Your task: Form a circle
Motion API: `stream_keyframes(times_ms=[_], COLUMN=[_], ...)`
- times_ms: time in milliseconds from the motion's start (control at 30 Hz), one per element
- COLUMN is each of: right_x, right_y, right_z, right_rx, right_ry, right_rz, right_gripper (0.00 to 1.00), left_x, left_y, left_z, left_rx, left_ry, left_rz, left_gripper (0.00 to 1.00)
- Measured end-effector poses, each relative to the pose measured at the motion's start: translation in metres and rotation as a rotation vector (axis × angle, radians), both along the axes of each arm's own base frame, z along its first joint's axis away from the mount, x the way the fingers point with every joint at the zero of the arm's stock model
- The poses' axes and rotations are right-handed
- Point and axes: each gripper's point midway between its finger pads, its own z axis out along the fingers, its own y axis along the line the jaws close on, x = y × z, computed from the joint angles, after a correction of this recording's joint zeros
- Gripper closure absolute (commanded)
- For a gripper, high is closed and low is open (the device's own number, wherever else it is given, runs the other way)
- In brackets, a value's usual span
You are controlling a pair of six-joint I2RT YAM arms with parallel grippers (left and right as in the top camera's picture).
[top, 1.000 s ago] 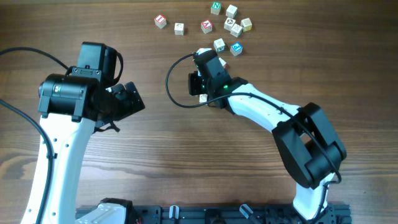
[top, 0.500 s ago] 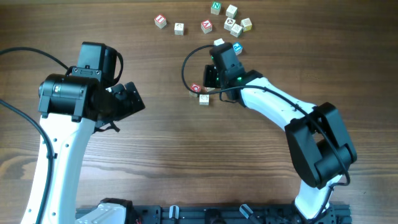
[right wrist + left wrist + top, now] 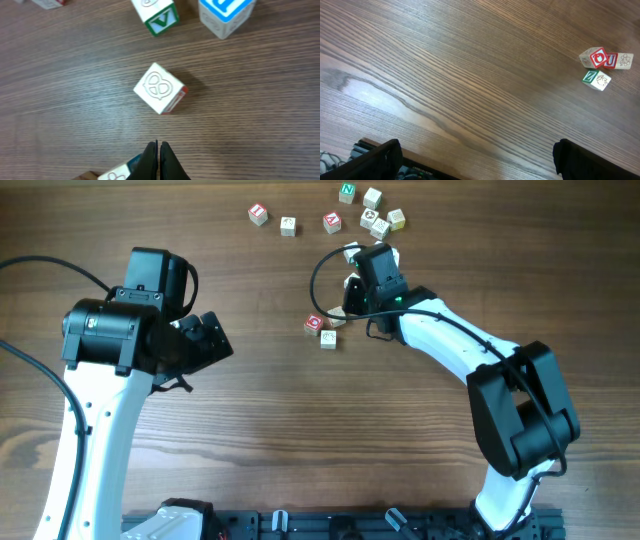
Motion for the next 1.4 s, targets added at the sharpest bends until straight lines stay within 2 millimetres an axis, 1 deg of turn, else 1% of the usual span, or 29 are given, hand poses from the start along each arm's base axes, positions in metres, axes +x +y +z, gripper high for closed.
stream_keyframes(times_ms=[167, 400, 500, 567, 700, 767, 833, 933, 1000, 1100, 1200, 1400], right_x=[0.004, 0.006, 0.007, 0.009, 0.009, 0.007, 0.003, 0.000, 0.000, -0.007, -0.012, -0.019], right_y=[-0.007, -0.006, 0.004, 0.019, 0.037, 0.047, 0.054, 0.058, 0.059, 0.057, 0.055, 0.055], right_z=[0.001, 0.003, 0.006, 0.013, 0.018, 0.015, 0.007, 0.004, 0.002, -0.009, -0.014, -0.018], right_rx=[-0.032, -0.033, 0.006, 0.056, 0.101, 0.112, 0.111, 0.117, 0.119, 0.107, 0.099, 0.102], right_ry=[-0.019, -0.033, -0.043, -0.064, -0.089, -0.092, -0.078, -0.072, -0.065, -0.021, 0.006, 0.040], right_rz=[-0.027, -0.023, 0.026, 0.094, 0.169, 0.199, 0.219, 0.231, 0.235, 0.238, 0.238, 0.248], right_gripper=[0.95, 0.95, 0.95, 0.95, 0.95, 0.95, 0.95, 0.95, 0.95, 0.96, 0.95, 0.95], left_x=[0.000, 0.000, 0.000, 0.000, 0.000, 0.000, 0.000, 0.000, 0.000, 0.000, 0.000, 0.000], left_y=[0.000, 0.000, 0.000, 0.000, 0.000, 0.000, 0.000, 0.000, 0.000, 0.000, 0.000, 0.000], left_z=[0.000, 0.000, 0.000, 0.000, 0.000, 0.000, 0.000, 0.000, 0.000, 0.000, 0.000, 0.000], left_rx=[0.000, 0.000, 0.000, 0.000, 0.000, 0.000, 0.000, 0.000, 0.000, 0.000, 0.000, 0.000], left_ry=[0.000, 0.000, 0.000, 0.000, 0.000, 0.000, 0.000, 0.000, 0.000, 0.000, 0.000, 0.000], left_rz=[0.000, 0.000, 0.000, 0.000, 0.000, 0.000, 0.000, 0.000, 0.000, 0.000, 0.000, 0.000], left_gripper=[0.00, 0.00, 0.00, 0.00, 0.00, 0.00, 0.00, 0.00, 0.00, 0.00, 0.00, 0.00])
